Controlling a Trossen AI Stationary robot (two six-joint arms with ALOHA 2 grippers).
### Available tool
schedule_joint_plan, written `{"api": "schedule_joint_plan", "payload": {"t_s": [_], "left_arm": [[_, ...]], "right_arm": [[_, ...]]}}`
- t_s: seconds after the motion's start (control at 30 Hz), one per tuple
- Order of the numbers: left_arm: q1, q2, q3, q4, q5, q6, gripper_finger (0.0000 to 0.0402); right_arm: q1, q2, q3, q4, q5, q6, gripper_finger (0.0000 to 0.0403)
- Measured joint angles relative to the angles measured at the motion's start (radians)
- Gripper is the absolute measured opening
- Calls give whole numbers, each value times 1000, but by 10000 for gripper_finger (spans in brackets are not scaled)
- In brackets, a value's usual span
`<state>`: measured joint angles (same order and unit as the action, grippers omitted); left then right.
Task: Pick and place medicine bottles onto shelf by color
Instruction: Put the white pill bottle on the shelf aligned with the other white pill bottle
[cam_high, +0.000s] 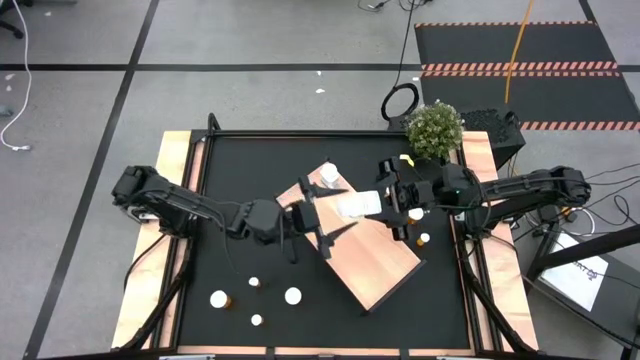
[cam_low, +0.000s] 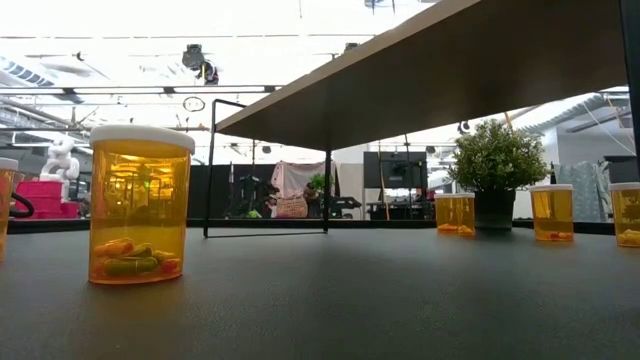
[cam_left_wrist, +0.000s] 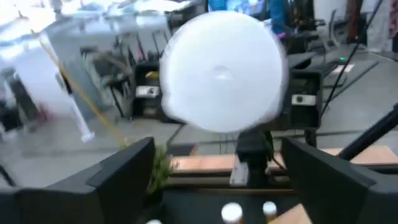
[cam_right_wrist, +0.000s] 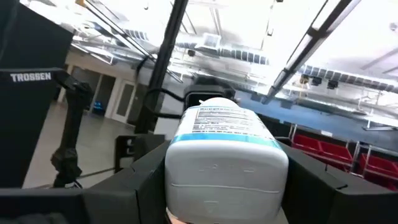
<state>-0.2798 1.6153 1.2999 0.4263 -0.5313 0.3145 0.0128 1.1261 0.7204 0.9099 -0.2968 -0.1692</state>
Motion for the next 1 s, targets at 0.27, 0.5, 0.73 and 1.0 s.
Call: {"api": "schedule_joint_plan", "payload": {"t_s": [0.27,0.5,0.73,1.0], "left_arm": [[0,88,0,310,153,170,349],[2,121,0,406,179,206,349],[-3,120,0,446,222,208,349],[9,119,1,480,254,215,316]], "right_arm": [[35,-4,0,27,-21,0,235],[63,-4,0,44,-21,-16,235],[61,-4,0,44,-18,-33,235],[61,-3,0,60,-17,-63,235]]}}
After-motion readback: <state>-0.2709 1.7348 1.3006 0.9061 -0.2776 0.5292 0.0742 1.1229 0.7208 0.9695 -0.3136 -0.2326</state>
